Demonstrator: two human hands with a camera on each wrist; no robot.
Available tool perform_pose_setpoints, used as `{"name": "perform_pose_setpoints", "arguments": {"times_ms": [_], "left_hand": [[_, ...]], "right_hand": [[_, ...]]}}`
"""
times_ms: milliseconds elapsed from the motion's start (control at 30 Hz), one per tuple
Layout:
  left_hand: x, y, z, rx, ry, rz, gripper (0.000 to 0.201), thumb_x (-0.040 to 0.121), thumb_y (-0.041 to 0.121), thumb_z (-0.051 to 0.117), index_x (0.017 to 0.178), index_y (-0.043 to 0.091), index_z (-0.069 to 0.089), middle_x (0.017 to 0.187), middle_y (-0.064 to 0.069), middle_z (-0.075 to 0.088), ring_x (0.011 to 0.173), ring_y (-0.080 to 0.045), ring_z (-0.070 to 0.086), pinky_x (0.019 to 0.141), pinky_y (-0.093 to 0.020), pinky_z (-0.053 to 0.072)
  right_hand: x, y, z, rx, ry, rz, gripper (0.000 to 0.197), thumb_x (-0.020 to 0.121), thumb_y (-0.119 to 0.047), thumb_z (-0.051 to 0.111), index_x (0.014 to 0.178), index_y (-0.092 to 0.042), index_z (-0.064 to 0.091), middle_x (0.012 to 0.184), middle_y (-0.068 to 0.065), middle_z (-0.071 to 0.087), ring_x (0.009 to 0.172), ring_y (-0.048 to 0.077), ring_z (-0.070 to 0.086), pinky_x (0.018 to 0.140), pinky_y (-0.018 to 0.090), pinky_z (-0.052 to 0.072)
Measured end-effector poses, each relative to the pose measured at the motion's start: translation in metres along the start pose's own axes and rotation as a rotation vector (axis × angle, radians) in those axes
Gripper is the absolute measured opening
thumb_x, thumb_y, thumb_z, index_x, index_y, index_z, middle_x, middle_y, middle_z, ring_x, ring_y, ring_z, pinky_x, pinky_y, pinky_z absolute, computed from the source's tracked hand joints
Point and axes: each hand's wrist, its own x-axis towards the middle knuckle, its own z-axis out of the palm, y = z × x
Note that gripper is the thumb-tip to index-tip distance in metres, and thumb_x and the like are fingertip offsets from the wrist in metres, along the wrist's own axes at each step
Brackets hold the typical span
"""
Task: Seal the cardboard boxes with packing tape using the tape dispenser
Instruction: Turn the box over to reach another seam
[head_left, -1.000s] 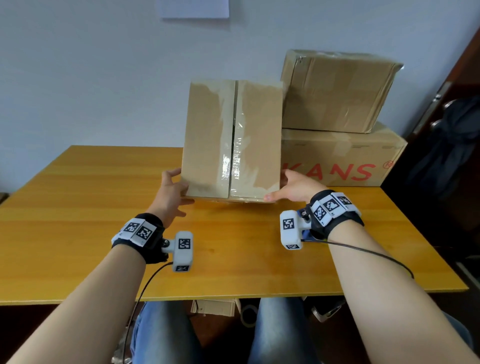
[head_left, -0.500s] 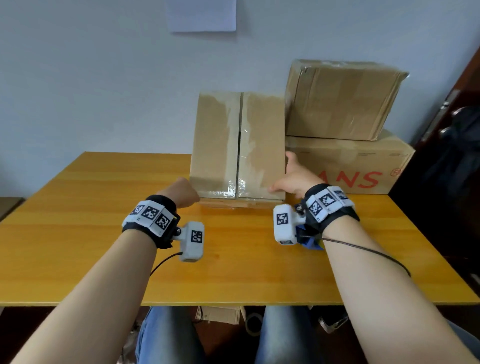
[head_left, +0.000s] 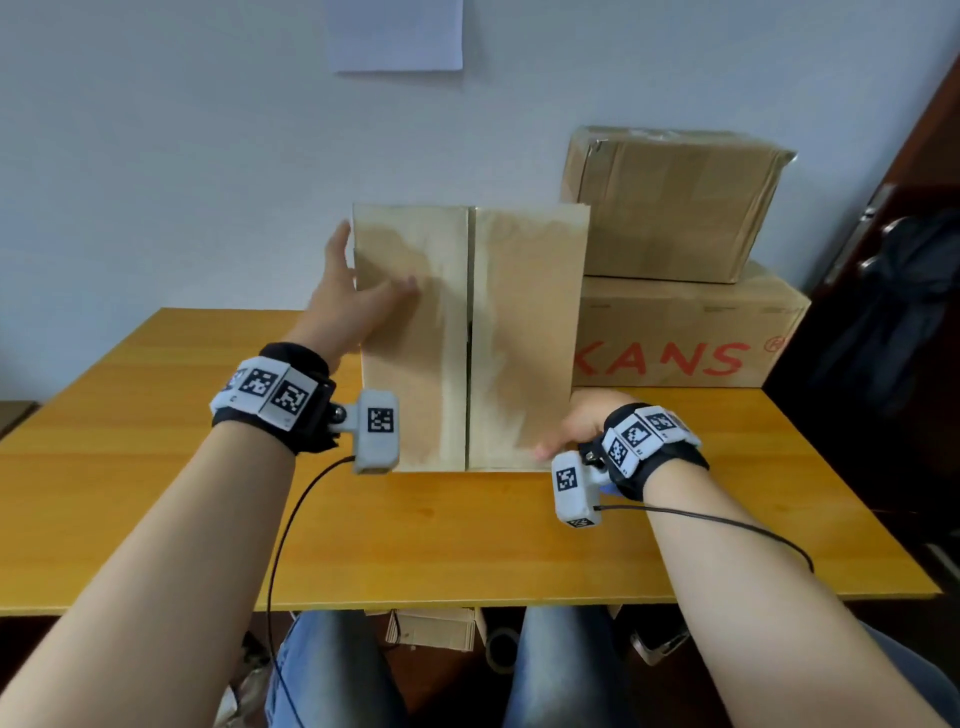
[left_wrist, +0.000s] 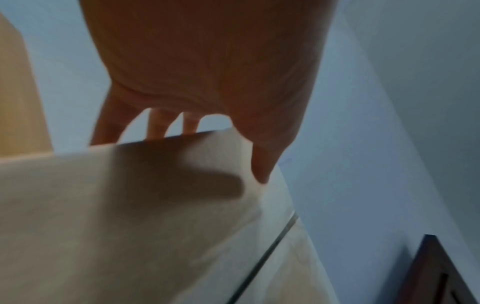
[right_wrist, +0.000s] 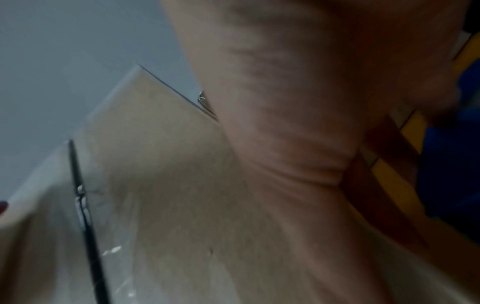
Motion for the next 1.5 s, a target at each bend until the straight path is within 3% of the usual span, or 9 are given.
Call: {"name": "perform_pose_setpoints", "arguments": {"times_ms": [167, 300, 500, 633, 800, 967, 1233, 1367, 1500], "left_hand": [[0.001, 0.025, 0.012, -0.050, 0.153, 0.190, 0.046, 0.097, 0.042, 0.057, 0.140, 0.035, 0.040, 0.125, 0.002, 0.053, 0.115, -0.018, 0.053, 0.091, -0.032, 0.045], [0.005, 0.024, 0.012, 0.040, 0.220, 0.155, 0.042, 0.104, 0.047, 0.036, 0.142, 0.029, 0.041, 0.133, -0.003, 0.054, 0.120, -0.022, 0.050, 0.102, -0.037, 0.040], [0.012, 0.029, 0.009, 0.035, 0.195, -0.040, 0.071, 0.095, 0.067, 0.031, 0.130, 0.010, 0.057, 0.127, -0.012, 0.057, 0.118, -0.034, 0.053, 0.103, -0.058, 0.044], [0.016, 0.044, 0.015, -0.080, 0.235, 0.062, 0.055, 0.095, 0.064, 0.044, 0.105, 0.013, 0.062, 0.104, -0.008, 0.061, 0.109, -0.030, 0.058, 0.088, -0.035, 0.043], [0.015, 0.075, 0.015, -0.173, 0.248, 0.245, 0.023, 0.088, 0.044, 0.065, 0.071, 0.028, 0.061, 0.064, 0.017, 0.058, 0.066, -0.004, 0.056, 0.065, -0.022, 0.042], [0.024, 0.076, 0.014, -0.066, 0.183, 0.287, 0.023, 0.079, 0.034, 0.066, 0.098, 0.033, 0.079, 0.094, 0.017, 0.076, 0.094, 0.001, 0.068, 0.086, -0.023, 0.055], [0.020, 0.076, 0.023, -0.042, 0.050, 0.324, 0.034, 0.080, 0.027, 0.060, 0.110, 0.027, 0.078, 0.107, 0.013, 0.074, 0.101, -0.001, 0.067, 0.084, -0.023, 0.054], [0.017, 0.057, 0.021, -0.002, 0.040, 0.360, 0.043, 0.078, 0.032, 0.057, 0.118, 0.034, 0.073, 0.131, 0.012, 0.065, 0.126, -0.005, 0.055, 0.107, -0.037, 0.047], [0.024, 0.025, 0.005, 0.063, 0.100, 0.220, 0.066, 0.085, 0.039, 0.068, 0.146, 0.028, 0.046, 0.151, 0.004, 0.047, 0.136, -0.016, 0.047, 0.107, -0.046, 0.047]], "right_hand": [[-0.015, 0.001, -0.012, 0.388, 0.037, -0.164, 0.093, 0.058, -0.065, 0.088, 0.134, -0.024, 0.056, 0.124, -0.011, 0.063, 0.114, 0.017, 0.059, 0.100, 0.036, 0.045], [-0.036, -0.007, -0.043, 0.941, 0.113, -0.369, 0.140, 0.041, -0.065, 0.094, 0.157, -0.033, 0.022, 0.155, 0.002, 0.044, 0.141, 0.027, 0.040, 0.116, 0.061, 0.030], [-0.051, -0.025, -0.076, 1.224, 0.160, -0.426, 0.112, 0.054, -0.099, 0.056, 0.152, -0.053, 0.025, 0.165, -0.006, 0.023, 0.151, 0.032, 0.022, 0.111, 0.076, 0.013], [-0.038, -0.028, -0.079, 1.307, 0.284, -0.413, 0.131, 0.040, -0.108, 0.045, 0.154, -0.047, 0.024, 0.163, -0.004, 0.029, 0.147, 0.031, 0.030, 0.107, 0.078, 0.019], [-0.042, -0.034, -0.076, 1.407, 0.370, -0.319, 0.100, 0.069, -0.079, 0.061, 0.148, -0.024, 0.035, 0.145, 0.008, 0.052, 0.127, 0.034, 0.054, 0.090, 0.068, 0.048], [-0.038, -0.030, -0.050, 1.261, 0.238, -0.250, 0.015, 0.097, -0.022, 0.063, 0.107, -0.013, 0.057, 0.109, 0.014, 0.070, 0.096, 0.032, 0.073, 0.080, 0.052, 0.061], [-0.026, -0.013, -0.050, 0.927, 0.270, -0.098, 0.093, 0.072, -0.062, 0.078, 0.143, -0.021, 0.035, 0.127, 0.008, 0.064, 0.096, 0.029, 0.072, 0.086, 0.050, 0.056], [-0.027, -0.017, -0.056, 0.856, 0.394, -0.236, 0.103, 0.078, -0.049, 0.081, 0.156, -0.030, 0.017, 0.148, 0.006, 0.044, 0.126, 0.025, 0.050, 0.092, 0.040, 0.045], [-0.023, -0.034, -0.047, 0.951, 0.261, -0.309, 0.097, 0.079, -0.047, 0.081, 0.155, -0.039, 0.022, 0.140, 0.005, 0.057, 0.099, 0.029, 0.072, 0.084, 0.053, 0.060]]}}
